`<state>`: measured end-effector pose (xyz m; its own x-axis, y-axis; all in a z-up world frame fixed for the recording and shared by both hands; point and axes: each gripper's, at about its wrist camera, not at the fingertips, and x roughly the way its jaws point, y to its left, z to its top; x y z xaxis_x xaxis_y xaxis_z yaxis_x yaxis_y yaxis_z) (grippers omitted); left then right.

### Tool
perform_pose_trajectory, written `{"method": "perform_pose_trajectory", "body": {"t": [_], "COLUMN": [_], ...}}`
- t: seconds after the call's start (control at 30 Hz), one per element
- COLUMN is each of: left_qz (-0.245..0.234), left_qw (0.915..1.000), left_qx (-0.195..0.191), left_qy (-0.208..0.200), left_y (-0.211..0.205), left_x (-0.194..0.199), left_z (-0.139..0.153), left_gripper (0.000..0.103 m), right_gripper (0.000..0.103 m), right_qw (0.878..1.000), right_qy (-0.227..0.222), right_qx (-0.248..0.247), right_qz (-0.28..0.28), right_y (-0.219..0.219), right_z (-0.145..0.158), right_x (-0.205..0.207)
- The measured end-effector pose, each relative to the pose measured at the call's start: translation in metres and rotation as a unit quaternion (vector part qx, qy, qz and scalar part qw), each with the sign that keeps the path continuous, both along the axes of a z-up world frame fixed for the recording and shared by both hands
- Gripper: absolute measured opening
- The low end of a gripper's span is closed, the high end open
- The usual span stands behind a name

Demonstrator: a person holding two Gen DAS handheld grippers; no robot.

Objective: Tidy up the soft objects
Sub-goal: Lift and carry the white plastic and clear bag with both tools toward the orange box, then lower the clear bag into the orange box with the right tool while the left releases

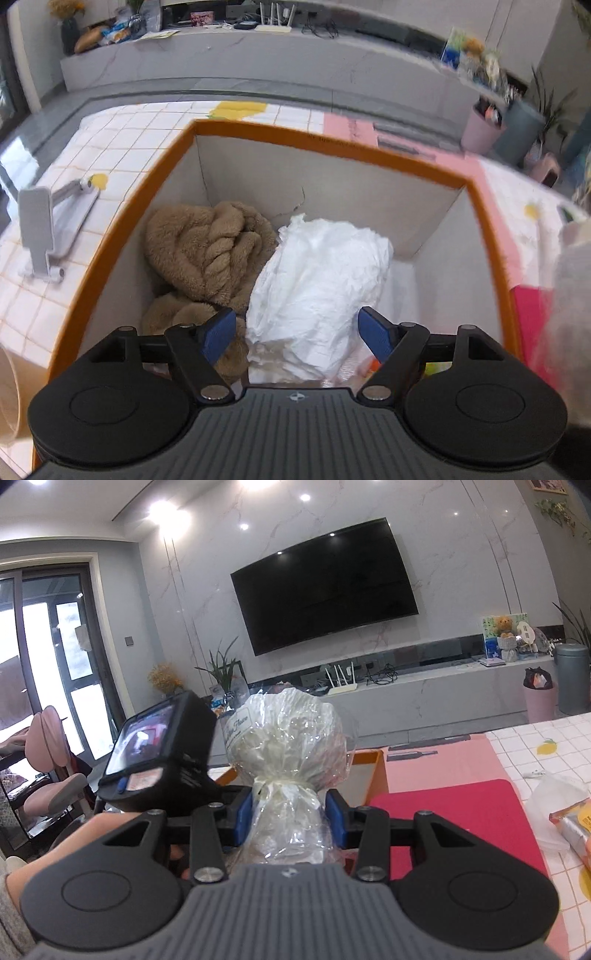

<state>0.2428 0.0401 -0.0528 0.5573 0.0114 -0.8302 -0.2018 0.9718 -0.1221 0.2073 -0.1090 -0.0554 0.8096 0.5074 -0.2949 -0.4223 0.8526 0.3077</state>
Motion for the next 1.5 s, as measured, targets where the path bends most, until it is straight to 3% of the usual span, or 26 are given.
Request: {"method": "perform_pose_trajectory", "body": {"t": [0.33, 0.53, 0.7, 0.87, 1.03, 1.13, 1.27, 1.37, 1.43, 1.5], "left_qz": [-0.001, 0.006, 0.009, 0.023, 0.053, 0.050, 0.049, 0.065, 0.076, 0.082], "left_qw": [0.9991, 0.9980, 0.9942, 0.9841, 0.9697, 0.9629, 0.9751, 0.9820, 0.9829, 0.9805], "left_qx": [-0.011, -0.003, 0.041, 0.102, 0.163, 0.194, 0.144, 0.098, 0.092, 0.112], "left_qy": [-0.041, -0.063, -0.099, -0.143, -0.174, -0.181, -0.161, -0.148, -0.140, -0.139], "left_y": [0.010, 0.012, 0.017, 0.030, 0.041, 0.039, 0.054, 0.069, 0.078, 0.082], "left_x": [-0.055, -0.092, -0.124, -0.137, -0.139, -0.138, -0.130, -0.128, -0.130, -0.129], "left_z": [0.050, 0.070, 0.078, 0.080, 0.083, 0.082, 0.077, 0.073, 0.072, 0.071], "left_gripper": [0.089, 0.089, 0.090, 0.090, 0.090, 0.090, 0.090, 0.090, 0.089, 0.089], "right_gripper": [0.042, 0.042, 0.042, 0.042, 0.042, 0.042, 0.042, 0.042, 0.042, 0.042], "right_qw": [0.999, 0.998, 0.999, 0.998, 0.997, 0.996, 0.991, 0.986, 0.986, 0.984], "right_qy": [-0.036, -0.043, -0.005, 0.049, 0.077, 0.079, 0.053, 0.037, 0.046, 0.049], "right_qx": [-0.004, -0.038, -0.037, 0.023, 0.014, -0.026, -0.105, -0.137, -0.137, -0.139], "right_qz": [-0.009, -0.021, -0.015, 0.019, 0.002, -0.019, -0.063, -0.081, -0.080, -0.102], "right_y": [-0.003, 0.010, 0.005, -0.019, -0.014, 0.000, 0.021, 0.035, 0.043, 0.051], "right_z": [0.014, 0.017, 0.025, 0.035, 0.058, 0.074, 0.098, 0.122, 0.134, 0.141], "right_x": [-0.017, -0.023, -0.015, -0.005, 0.004, 0.009, 0.021, 0.031, 0.039, 0.044]}}
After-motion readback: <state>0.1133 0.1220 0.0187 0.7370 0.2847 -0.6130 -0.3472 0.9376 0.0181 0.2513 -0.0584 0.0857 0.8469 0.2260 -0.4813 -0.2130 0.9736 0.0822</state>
